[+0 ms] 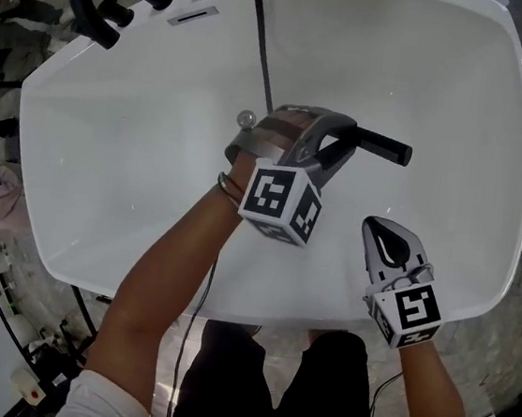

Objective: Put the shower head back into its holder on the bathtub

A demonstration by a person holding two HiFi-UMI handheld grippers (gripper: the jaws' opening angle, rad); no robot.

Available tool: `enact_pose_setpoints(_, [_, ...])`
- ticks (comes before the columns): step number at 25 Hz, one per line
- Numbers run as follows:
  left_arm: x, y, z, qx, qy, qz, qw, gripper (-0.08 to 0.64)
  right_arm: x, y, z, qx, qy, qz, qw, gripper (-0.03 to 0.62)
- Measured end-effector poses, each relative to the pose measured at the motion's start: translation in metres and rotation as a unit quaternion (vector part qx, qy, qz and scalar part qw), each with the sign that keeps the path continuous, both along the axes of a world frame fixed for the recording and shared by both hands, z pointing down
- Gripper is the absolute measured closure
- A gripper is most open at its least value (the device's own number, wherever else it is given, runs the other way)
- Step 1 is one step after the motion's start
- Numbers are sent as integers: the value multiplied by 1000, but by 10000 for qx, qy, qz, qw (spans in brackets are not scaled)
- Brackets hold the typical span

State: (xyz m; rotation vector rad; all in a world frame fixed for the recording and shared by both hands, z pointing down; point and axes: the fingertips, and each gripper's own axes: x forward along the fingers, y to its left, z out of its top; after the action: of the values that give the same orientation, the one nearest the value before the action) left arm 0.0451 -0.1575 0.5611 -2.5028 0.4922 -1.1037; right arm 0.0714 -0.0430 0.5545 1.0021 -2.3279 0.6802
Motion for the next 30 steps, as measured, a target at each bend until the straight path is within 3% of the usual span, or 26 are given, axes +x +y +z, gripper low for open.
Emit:
enact_pose_setpoints(4, [-17, -3, -80, 197, 791, -748, 9939, 433, -1, 1, -33, 126, -43, 63, 9999, 581])
enact_pose_setpoints(9, [-47, -1, -176, 406, 1592, -1506, 9749, 432, 0, -8, -83, 333, -123, 188, 9992, 581])
enact_pose_setpoints(13, [-76, -11, -253, 663, 2101, -2086, 9529, 431, -4, -23, -125, 550, -211, 164, 9981, 581])
enact_pose_setpoints(18, [-104, -4, -347, 1143, 2544, -2437, 9289, 431, 0, -26, -179, 705, -367, 301, 9964, 581])
enact_pose_setpoints(24, [-137, 0, -429, 1198, 3416, -3163, 8769, 431, 5, -40, -237, 847, -641, 529, 9929, 581])
enact_pose_setpoints(30, [-152, -6, -485, 1454, 3737, -3332, 8533, 431, 0, -55, -284, 1002, -901, 668, 9886, 581])
